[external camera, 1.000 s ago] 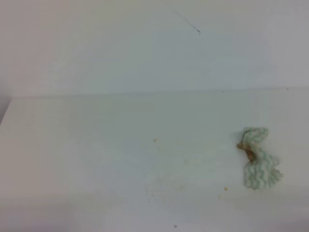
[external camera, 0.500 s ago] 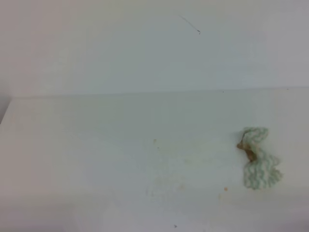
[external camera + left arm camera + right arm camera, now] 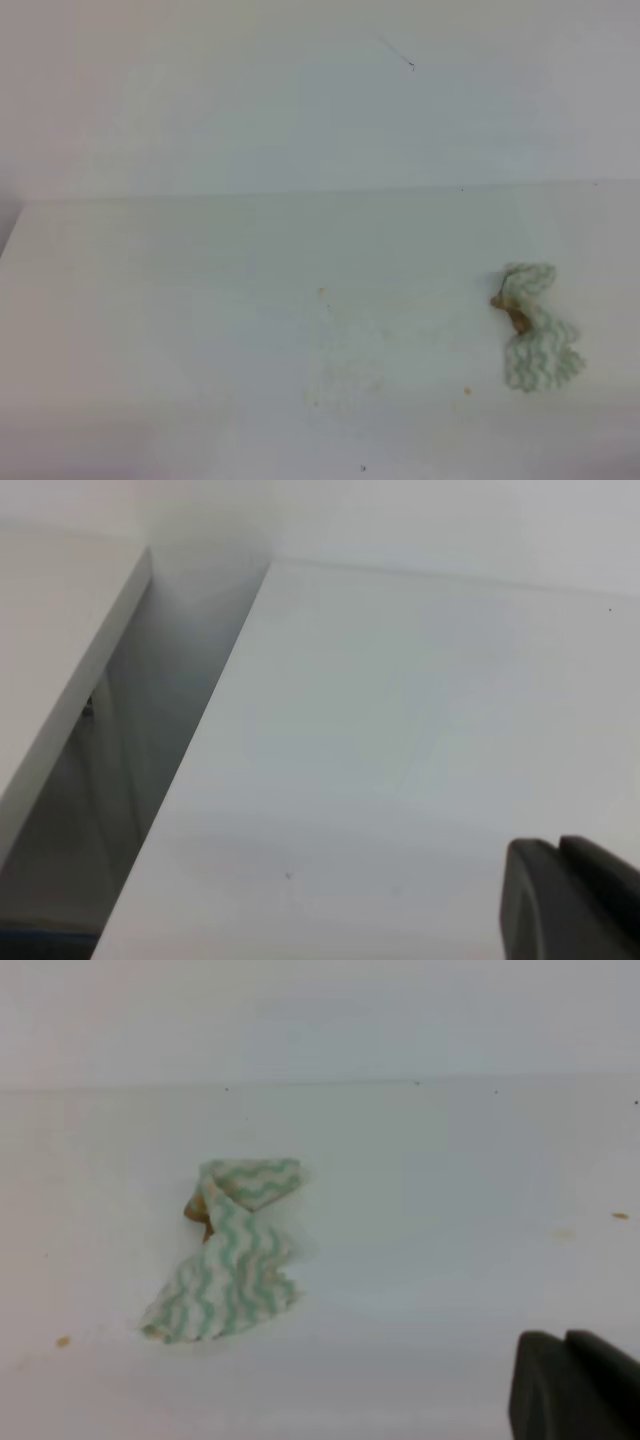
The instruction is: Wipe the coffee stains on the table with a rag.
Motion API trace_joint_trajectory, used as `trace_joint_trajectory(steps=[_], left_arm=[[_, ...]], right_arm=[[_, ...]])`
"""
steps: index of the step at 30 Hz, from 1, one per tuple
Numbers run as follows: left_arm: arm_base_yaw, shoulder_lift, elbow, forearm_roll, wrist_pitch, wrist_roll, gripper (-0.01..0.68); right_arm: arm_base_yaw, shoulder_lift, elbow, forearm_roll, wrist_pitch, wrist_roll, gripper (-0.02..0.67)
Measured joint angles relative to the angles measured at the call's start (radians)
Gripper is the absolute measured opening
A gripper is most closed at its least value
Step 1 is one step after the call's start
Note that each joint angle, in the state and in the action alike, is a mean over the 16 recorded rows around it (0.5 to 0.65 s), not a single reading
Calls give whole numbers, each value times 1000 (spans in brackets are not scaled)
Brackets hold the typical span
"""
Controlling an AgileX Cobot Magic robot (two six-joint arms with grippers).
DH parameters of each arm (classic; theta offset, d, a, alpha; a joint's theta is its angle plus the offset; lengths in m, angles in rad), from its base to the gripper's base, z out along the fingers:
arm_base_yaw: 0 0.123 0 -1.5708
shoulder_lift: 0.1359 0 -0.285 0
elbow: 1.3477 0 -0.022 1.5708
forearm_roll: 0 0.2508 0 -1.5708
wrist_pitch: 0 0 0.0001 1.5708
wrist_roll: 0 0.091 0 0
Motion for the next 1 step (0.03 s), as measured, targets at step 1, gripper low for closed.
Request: trace_joint_trajectory(steps=[1], left_arm=[[0, 0, 0, 0, 0, 0, 1]], right_arm=[[0, 0, 0, 0, 0, 0, 1]])
